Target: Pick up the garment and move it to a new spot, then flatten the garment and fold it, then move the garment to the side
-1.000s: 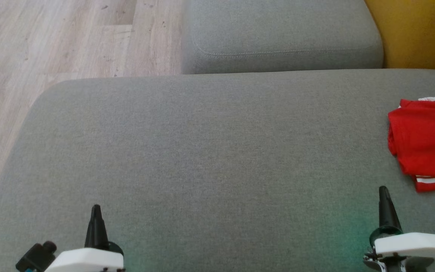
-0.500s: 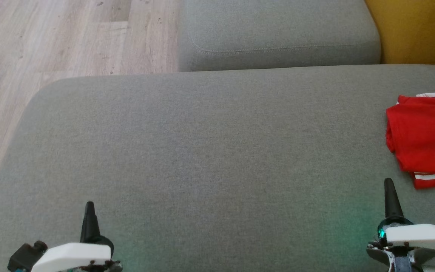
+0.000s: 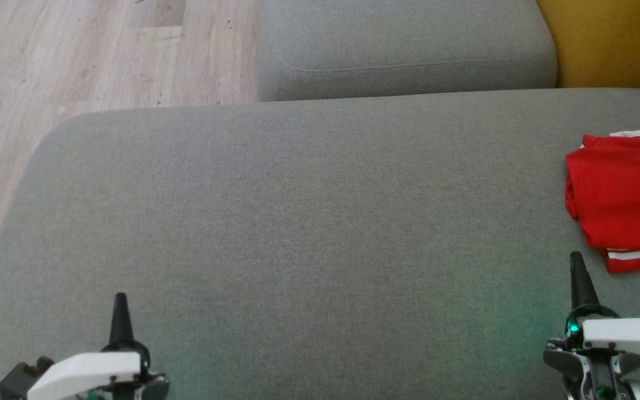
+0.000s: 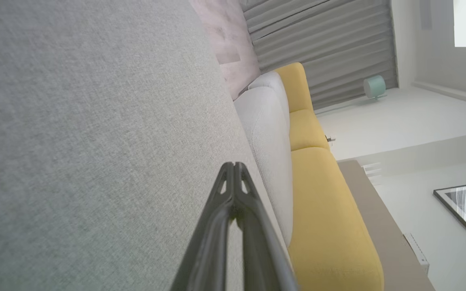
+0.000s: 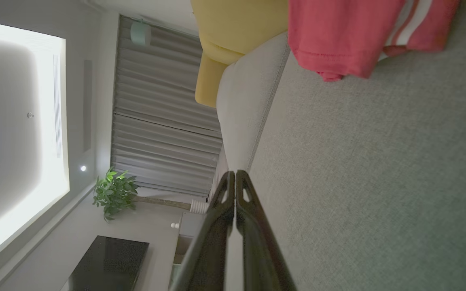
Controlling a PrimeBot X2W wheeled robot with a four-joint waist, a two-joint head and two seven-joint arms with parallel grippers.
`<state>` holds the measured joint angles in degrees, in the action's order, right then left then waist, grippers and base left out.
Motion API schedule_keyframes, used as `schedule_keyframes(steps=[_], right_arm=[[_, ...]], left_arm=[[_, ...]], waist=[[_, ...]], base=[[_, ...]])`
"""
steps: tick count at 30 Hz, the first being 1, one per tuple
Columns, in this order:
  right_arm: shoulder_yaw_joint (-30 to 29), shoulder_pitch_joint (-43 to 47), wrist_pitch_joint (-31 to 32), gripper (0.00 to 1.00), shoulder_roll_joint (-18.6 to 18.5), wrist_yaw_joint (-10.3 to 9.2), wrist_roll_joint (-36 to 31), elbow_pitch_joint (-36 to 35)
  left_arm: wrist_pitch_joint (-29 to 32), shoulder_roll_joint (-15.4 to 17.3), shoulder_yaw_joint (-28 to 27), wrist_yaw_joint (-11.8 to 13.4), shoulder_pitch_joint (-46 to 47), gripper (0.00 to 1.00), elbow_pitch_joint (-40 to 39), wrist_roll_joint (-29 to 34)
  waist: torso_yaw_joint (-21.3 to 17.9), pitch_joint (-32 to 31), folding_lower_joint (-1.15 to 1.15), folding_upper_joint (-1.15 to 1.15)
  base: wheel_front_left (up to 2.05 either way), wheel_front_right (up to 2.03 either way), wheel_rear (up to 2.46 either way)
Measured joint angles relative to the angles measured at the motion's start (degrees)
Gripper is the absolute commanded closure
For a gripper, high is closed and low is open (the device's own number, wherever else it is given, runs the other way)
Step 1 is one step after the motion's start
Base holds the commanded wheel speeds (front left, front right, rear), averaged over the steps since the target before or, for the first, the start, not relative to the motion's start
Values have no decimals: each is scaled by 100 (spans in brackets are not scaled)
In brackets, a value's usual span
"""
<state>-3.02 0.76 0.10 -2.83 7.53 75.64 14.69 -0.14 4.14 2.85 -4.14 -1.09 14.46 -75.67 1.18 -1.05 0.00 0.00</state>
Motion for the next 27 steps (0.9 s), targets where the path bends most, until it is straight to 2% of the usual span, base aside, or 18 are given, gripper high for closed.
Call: schedule_keyframes(steps=[27], right_arm=[[-280, -319, 453, 100, -7, 0, 1735, 100]], left_arm=[[421, -10, -480, -294, 403, 100, 114, -1804]], waist=[[-118, 124, 0, 0]], base=[[0, 0, 0]])
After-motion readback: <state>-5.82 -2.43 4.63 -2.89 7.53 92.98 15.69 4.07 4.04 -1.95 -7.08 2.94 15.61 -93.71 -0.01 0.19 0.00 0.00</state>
